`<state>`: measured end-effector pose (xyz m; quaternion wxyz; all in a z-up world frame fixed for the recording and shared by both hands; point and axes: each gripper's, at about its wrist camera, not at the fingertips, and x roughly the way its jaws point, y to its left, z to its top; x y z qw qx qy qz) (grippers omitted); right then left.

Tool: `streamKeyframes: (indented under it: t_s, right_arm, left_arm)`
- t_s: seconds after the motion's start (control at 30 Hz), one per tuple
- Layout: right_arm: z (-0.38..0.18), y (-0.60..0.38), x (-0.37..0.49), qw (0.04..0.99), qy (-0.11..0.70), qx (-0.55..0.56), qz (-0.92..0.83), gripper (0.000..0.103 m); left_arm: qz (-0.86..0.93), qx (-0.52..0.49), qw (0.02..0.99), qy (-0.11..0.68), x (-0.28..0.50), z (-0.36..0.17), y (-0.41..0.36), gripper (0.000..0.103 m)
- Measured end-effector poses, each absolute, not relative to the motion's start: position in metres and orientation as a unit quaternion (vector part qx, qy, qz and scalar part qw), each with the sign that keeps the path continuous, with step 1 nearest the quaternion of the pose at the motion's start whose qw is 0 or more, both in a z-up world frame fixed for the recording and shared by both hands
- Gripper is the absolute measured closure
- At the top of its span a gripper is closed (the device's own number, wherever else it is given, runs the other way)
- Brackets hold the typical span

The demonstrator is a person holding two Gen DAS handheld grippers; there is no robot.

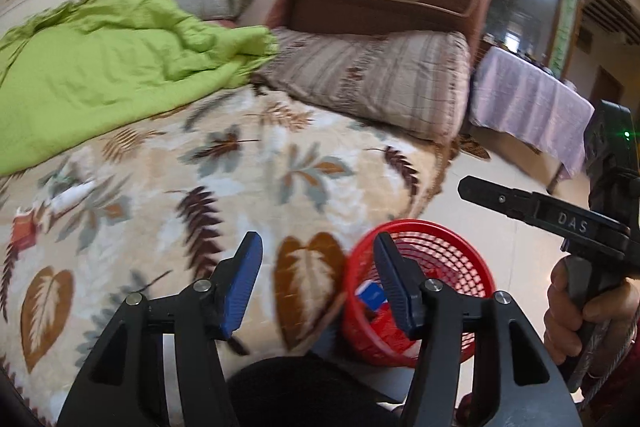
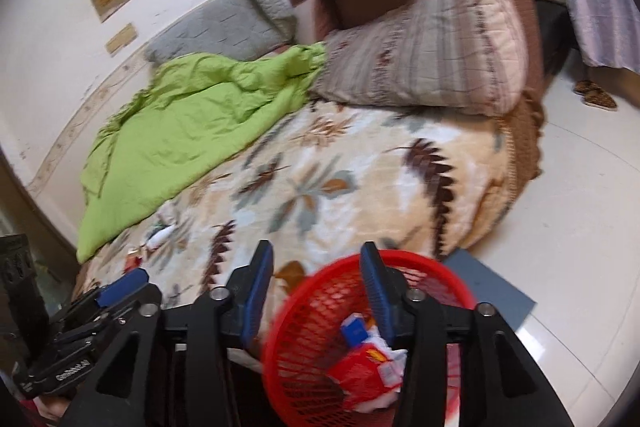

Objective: Collect trash
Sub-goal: 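Move both tools back over the remaining trash on the bed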

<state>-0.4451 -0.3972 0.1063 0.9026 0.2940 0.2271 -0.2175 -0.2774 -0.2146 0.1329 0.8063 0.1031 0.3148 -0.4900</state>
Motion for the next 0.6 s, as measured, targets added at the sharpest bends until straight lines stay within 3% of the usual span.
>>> streamKeyframes:
  t_s: [0.6]
  right_arm:
    - [0.107, -0.282, -0.262, 0.922, 0.293, 0.249, -0.045, 0.047]
  left_arm:
    - [-0.321, 0.009, 0.882, 0.346, -0.160, 0.119, -0.065, 0.040]
